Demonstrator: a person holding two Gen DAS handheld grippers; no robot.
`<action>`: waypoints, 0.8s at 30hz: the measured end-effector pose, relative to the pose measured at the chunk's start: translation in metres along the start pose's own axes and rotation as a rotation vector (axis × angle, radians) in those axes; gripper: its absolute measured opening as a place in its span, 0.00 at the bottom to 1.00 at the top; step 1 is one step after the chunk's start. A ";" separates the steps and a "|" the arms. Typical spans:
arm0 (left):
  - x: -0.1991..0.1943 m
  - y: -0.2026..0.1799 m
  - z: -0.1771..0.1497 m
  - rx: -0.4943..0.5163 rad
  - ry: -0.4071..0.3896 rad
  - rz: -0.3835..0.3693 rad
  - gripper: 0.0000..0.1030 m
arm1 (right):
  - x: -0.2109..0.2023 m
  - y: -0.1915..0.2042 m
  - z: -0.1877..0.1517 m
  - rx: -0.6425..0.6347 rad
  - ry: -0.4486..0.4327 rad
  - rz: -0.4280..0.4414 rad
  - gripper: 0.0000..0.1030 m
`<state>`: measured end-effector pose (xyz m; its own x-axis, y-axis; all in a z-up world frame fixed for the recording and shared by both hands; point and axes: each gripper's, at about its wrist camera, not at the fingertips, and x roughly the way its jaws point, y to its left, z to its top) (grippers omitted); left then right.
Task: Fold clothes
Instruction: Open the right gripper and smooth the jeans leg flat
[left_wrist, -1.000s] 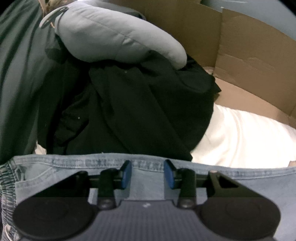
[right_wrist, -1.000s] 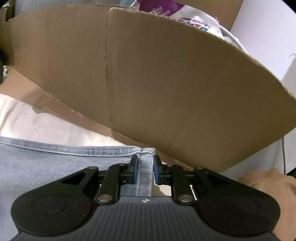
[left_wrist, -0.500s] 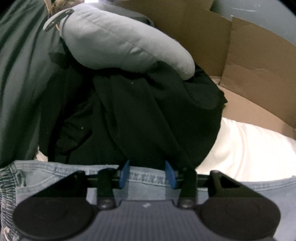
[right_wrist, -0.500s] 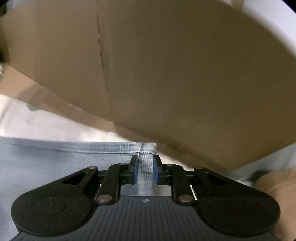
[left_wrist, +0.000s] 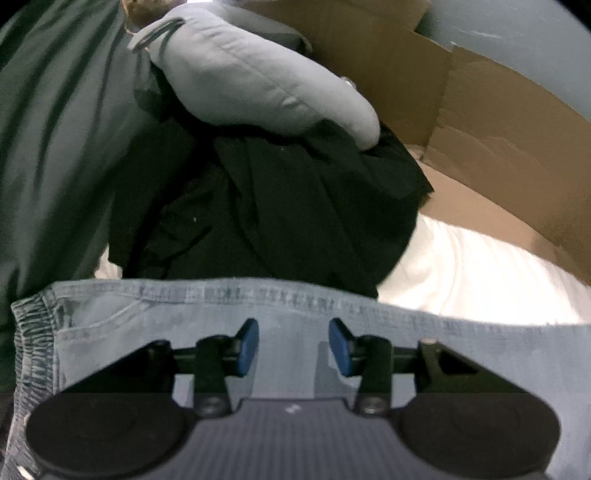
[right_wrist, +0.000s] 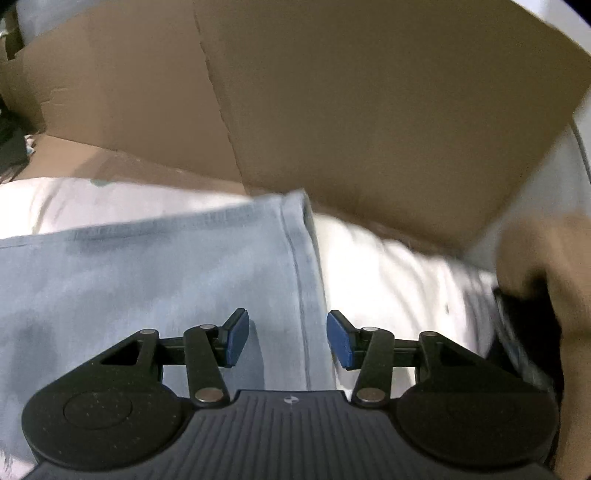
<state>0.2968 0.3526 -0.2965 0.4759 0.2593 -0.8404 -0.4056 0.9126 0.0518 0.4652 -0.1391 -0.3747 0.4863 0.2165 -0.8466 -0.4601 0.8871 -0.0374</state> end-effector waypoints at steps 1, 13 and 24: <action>0.000 0.001 -0.002 0.004 0.006 0.002 0.44 | -0.003 -0.003 -0.006 0.012 0.006 -0.002 0.52; -0.001 0.020 -0.020 -0.001 0.056 0.036 0.44 | -0.010 -0.019 -0.052 0.091 0.093 -0.018 0.52; -0.004 0.024 -0.033 -0.012 0.036 0.038 0.44 | -0.019 -0.004 -0.053 -0.034 0.084 -0.070 0.12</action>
<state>0.2596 0.3633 -0.3098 0.4319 0.2823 -0.8566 -0.4324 0.8983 0.0780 0.4180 -0.1681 -0.3863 0.4551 0.1185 -0.8825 -0.4528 0.8842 -0.1148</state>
